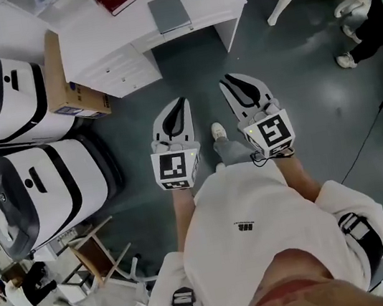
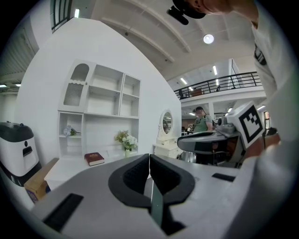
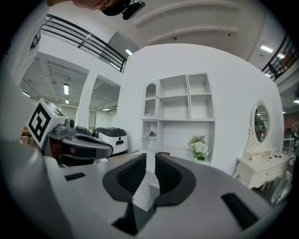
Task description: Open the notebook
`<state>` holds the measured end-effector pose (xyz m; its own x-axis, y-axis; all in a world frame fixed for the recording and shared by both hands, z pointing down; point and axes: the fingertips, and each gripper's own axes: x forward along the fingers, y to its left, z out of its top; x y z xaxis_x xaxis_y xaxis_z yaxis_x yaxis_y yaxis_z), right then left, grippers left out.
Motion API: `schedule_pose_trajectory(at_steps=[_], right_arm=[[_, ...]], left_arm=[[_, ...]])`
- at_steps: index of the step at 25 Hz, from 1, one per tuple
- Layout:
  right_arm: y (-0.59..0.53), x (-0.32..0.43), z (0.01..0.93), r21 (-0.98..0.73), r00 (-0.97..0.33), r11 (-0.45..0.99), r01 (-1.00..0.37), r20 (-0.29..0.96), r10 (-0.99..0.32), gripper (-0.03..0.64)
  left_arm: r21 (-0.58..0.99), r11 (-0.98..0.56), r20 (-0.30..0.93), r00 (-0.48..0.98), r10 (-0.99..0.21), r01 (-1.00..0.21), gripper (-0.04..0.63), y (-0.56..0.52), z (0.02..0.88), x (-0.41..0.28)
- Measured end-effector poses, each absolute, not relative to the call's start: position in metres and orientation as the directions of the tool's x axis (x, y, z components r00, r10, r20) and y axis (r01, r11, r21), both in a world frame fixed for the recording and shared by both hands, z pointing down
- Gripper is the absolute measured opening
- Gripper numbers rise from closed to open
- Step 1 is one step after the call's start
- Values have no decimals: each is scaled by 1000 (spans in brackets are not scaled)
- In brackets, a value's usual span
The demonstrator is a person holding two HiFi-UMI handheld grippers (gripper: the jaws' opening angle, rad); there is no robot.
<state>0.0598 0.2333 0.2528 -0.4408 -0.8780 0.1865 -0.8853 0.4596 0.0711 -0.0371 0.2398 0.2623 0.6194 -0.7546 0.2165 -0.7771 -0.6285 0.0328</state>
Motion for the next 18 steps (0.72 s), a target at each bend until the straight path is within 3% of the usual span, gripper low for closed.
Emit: schedule_pose_trajectory(at_steps=[18], right_arm=[[108,102,251,63,-495,513,-856,187,-848,43]], left_arm=[[14,-575,224,563,-795,-818,0,121,254,4]])
